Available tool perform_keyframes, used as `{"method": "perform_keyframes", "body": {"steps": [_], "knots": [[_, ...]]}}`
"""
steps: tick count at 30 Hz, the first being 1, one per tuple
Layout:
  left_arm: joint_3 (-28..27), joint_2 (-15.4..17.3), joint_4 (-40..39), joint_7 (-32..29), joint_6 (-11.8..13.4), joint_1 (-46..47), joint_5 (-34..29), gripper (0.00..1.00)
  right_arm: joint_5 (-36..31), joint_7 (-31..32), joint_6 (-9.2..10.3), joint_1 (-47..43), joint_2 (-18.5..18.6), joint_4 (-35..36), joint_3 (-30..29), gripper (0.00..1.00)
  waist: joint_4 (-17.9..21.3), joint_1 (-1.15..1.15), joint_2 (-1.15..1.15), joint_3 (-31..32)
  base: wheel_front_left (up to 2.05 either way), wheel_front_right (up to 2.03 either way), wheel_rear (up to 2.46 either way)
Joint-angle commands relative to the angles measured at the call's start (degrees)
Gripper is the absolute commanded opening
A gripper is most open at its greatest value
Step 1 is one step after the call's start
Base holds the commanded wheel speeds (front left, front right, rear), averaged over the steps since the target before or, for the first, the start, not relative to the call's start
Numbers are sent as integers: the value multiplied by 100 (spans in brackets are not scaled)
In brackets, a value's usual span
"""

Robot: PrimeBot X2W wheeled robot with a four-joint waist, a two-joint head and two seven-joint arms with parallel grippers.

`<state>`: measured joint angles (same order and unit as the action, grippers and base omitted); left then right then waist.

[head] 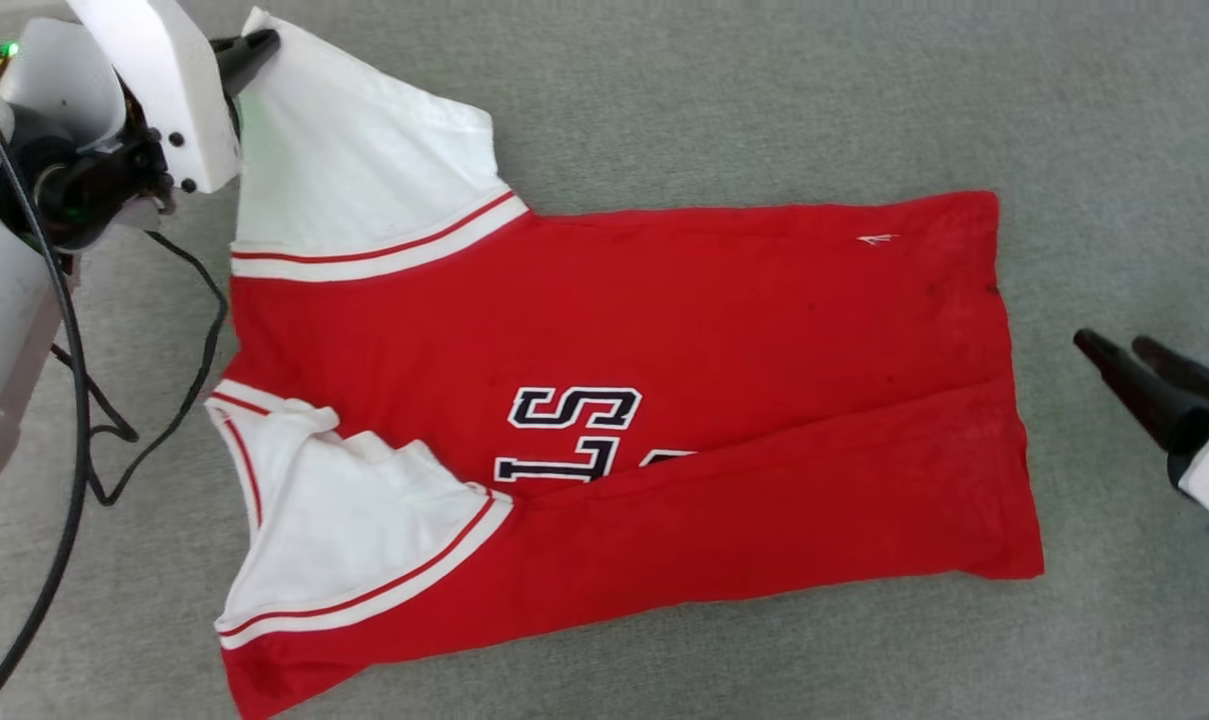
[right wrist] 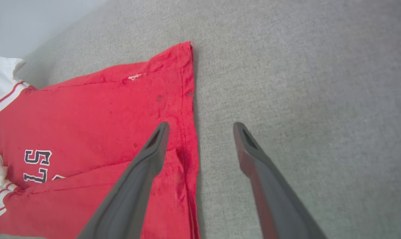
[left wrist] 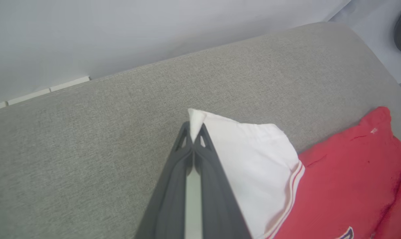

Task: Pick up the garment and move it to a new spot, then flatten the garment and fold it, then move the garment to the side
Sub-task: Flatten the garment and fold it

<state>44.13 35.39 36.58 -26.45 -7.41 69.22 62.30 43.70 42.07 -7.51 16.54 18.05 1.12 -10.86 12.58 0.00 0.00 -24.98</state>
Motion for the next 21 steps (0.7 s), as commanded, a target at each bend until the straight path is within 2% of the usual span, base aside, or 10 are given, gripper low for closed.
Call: {"method": "perform_keyframes", "body": {"steps": [1, 8, 14, 21], "knots": [[33, 31, -78, 55, -8, -107, 57, 0, -35, 77, 6, 262, -15, -111, -4, 100, -124, 0, 0, 91, 0, 0, 0], [140, 65, -287, 76, -10, -136, 195, 0, -481, 189, 6, 1212, -70, -991, 245, 100, -280, 0, 0, 89, 0, 0, 0], [202, 21, -369, 69, -10, -37, 242, 0, -940, -94, 6, 1950, 10, -1982, 597, 100, -391, 0, 0, -34, 0, 0, 0], [280, -63, -419, 87, -11, 76, 245, 0, -976, -432, 6, 2584, -16, -3041, 1017, 100, -538, 0, 0, -190, 0, 0, 0]]}}
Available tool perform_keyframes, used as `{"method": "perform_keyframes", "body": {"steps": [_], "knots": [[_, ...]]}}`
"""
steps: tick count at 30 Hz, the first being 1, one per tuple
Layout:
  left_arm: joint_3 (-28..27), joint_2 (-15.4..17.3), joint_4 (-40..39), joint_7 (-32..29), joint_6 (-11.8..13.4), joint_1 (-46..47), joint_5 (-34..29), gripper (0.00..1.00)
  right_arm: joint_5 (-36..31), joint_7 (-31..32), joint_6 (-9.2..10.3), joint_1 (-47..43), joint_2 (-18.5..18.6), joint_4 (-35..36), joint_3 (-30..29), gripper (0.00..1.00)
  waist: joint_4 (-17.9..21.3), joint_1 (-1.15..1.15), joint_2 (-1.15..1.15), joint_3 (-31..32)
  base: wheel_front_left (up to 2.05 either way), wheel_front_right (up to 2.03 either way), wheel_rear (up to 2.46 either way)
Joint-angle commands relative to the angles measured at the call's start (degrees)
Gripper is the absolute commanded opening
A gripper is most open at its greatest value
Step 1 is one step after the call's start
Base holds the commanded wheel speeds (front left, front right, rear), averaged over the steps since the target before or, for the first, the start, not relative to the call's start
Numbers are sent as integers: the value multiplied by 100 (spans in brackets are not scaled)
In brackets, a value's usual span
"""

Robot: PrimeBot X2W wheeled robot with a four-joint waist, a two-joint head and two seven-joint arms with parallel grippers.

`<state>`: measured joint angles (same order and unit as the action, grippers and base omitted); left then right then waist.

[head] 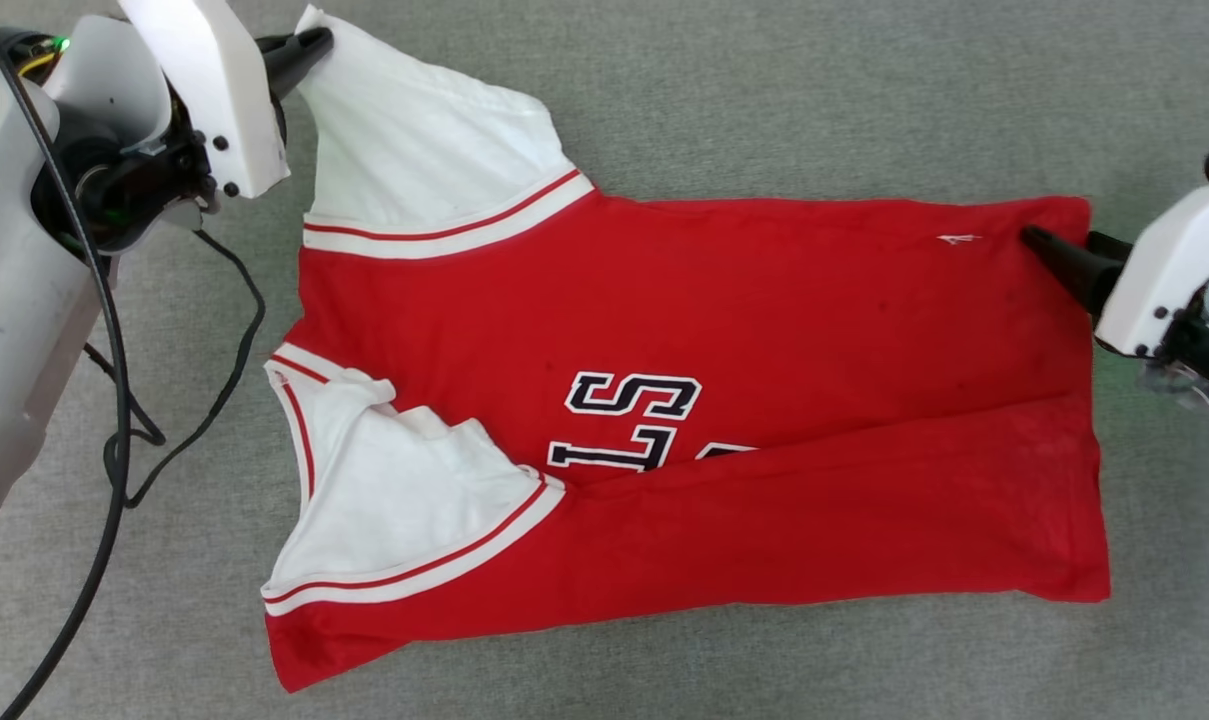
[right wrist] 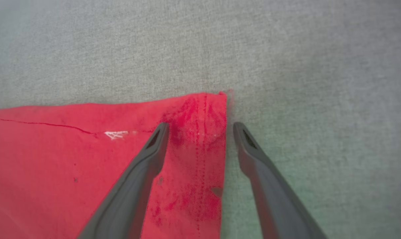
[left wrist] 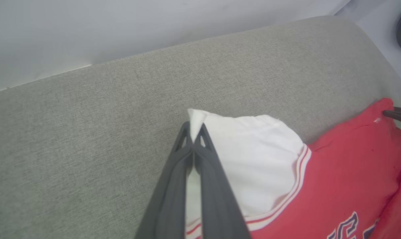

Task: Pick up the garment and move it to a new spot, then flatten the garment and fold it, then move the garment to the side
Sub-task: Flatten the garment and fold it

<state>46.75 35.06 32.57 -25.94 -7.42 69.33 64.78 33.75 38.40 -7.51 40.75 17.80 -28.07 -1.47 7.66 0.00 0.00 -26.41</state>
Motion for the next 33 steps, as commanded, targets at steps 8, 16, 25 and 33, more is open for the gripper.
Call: {"method": "perform_keyframes", "body": {"steps": [8, 16, 25, 33], "knots": [[97, -85, -37, 37, -4, 160, 21, 0, 17, -304, 6, 527, 51, -922, 704, 100, -157, 0, 0, -145, 0, 0, 0], [179, -95, -87, 99, -4, 131, 114, 0, 354, -368, 4, 649, 280, -1281, 1482, 0, -256, 0, 0, -155, 0, 0, 0], [271, 147, -520, 314, -4, -110, 367, 0, 1043, -776, 7, 404, 948, -983, 1973, 0, -337, 0, 0, -27, 0, 0, 0], [375, 585, -1137, 562, -4, -609, 655, 0, 1684, -1204, 7, -73, 1510, -312, 2322, 0, -382, 0, 0, 260, 0, 0, 0]]}}
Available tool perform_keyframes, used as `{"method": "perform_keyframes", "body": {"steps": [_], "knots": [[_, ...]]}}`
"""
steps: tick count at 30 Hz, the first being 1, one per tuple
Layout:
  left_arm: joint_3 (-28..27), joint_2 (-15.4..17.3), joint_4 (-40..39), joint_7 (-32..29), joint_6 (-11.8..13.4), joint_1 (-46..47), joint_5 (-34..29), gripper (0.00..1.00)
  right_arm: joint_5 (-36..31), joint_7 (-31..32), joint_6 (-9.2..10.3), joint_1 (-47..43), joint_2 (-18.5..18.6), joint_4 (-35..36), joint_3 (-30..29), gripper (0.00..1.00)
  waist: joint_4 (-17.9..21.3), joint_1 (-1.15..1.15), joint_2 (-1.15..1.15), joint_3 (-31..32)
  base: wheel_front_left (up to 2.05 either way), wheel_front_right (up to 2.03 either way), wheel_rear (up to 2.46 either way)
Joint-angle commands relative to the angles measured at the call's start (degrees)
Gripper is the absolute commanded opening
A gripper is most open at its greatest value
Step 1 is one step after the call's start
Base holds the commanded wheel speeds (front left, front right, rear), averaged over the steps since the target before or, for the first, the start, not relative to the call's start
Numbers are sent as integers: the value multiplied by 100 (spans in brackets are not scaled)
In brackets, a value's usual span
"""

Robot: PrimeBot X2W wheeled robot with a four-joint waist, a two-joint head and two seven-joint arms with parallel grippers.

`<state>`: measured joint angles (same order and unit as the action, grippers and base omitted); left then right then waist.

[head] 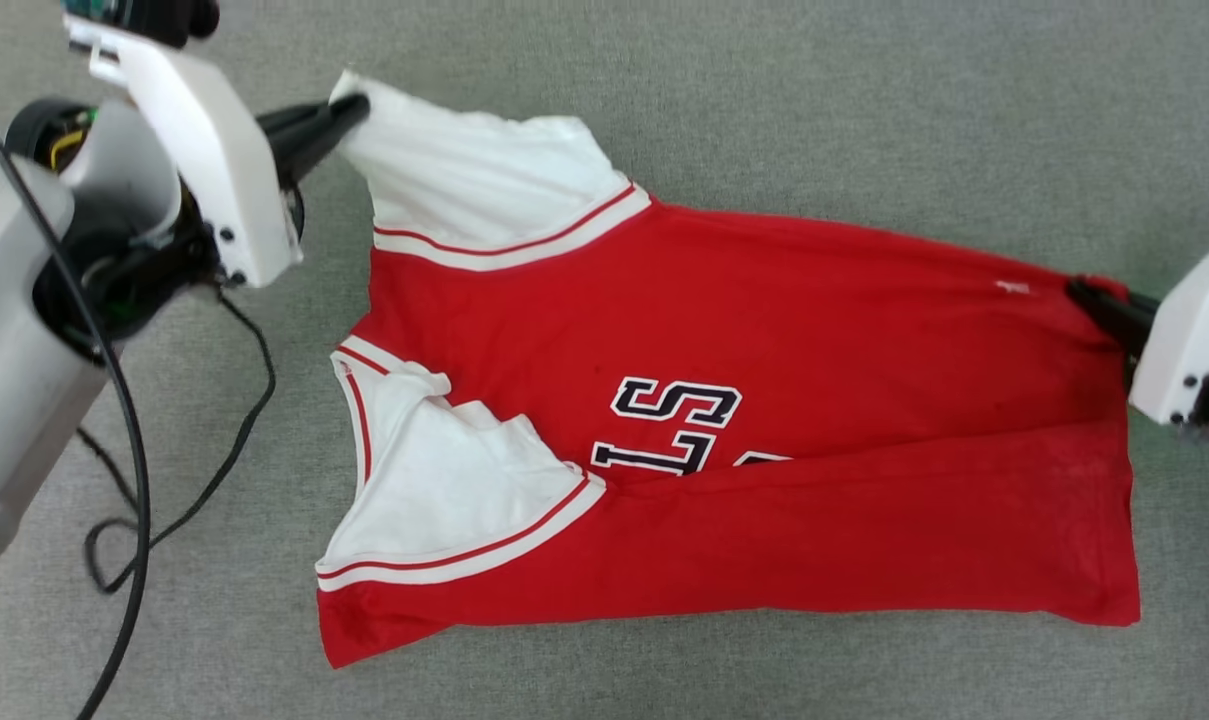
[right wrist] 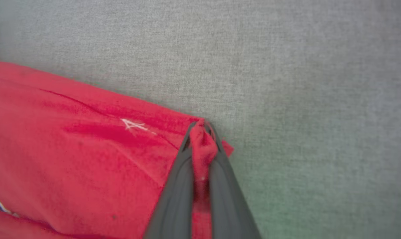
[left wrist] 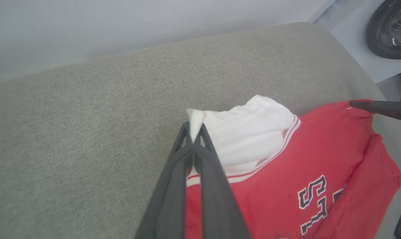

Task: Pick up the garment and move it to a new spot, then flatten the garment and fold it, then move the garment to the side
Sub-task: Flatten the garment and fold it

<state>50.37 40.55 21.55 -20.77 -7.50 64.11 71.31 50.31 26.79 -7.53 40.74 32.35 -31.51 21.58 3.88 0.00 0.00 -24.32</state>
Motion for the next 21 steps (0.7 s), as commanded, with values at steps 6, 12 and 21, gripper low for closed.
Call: {"method": "perform_keyframes", "body": {"steps": [6, 12, 21], "knots": [[119, 442, -602, 178, 4, -543, 116, 0, 429, -266, 10, -582, 379, 504, 230, 0, 1, 0, 0, 254, 0, 0, 0], [173, 836, -1228, 189, 10, -894, 182, 0, 701, -424, 9, -1028, 678, 955, 356, 0, -12, 0, 0, 369, 0, 0, 0], [251, 1392, -2161, 143, 151, -1499, 378, 0, 933, -501, 9, -1622, 996, 1491, 381, 0, -37, 0, 0, 528, 0, 0, 0]]}}
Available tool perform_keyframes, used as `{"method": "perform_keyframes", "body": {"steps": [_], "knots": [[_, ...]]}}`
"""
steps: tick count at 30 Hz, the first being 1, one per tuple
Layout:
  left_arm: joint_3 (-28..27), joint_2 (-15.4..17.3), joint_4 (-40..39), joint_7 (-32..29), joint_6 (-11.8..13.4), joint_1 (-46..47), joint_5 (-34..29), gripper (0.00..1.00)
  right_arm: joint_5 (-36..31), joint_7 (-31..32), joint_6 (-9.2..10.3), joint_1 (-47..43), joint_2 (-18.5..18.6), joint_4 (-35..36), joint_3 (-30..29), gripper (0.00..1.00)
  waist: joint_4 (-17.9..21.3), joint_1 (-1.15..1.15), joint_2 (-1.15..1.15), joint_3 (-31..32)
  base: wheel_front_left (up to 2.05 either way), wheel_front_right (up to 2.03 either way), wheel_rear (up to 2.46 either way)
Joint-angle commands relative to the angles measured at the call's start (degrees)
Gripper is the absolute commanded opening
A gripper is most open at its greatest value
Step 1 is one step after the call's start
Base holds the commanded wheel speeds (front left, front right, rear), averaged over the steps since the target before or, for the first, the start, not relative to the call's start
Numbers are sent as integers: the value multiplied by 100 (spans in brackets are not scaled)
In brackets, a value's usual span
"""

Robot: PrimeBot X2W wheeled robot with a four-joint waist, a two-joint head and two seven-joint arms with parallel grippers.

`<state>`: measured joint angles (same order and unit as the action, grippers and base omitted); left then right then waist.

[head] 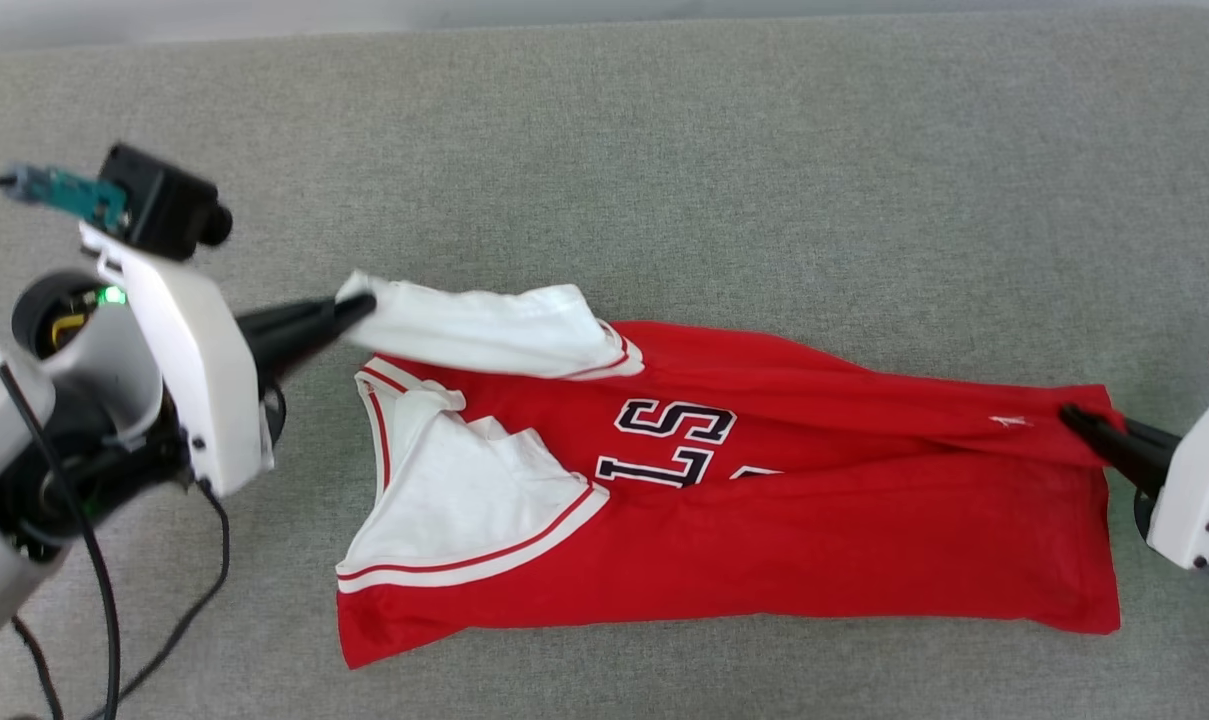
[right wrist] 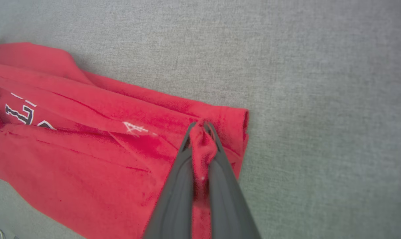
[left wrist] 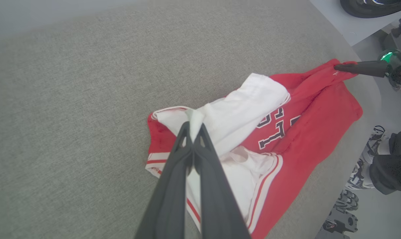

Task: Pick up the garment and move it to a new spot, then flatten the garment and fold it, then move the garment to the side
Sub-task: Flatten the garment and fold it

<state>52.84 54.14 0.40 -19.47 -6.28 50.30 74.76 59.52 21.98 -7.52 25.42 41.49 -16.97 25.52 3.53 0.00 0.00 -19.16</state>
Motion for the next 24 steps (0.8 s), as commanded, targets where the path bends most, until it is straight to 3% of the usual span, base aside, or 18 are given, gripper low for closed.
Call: {"method": "perform_keyframes", "body": {"steps": [1, 16, 24], "knots": [[20, 86, -116, 12, 32, -184, 57, 0, 50, -6, 8, -162, 92, 89, -21, 0, -6, 0, 0, 26, 0, 0, 0], [130, 712, -852, 145, 172, -1020, 461, 0, 152, 172, 8, -898, 123, 620, -412, 0, -22, 0, 0, 42, 0, 0, 0], [269, 700, -911, 121, 197, -1283, 620, 0, 96, 372, 8, -1173, -52, 722, -580, 0, -35, 0, 0, 23, 0, 0, 0]]}}
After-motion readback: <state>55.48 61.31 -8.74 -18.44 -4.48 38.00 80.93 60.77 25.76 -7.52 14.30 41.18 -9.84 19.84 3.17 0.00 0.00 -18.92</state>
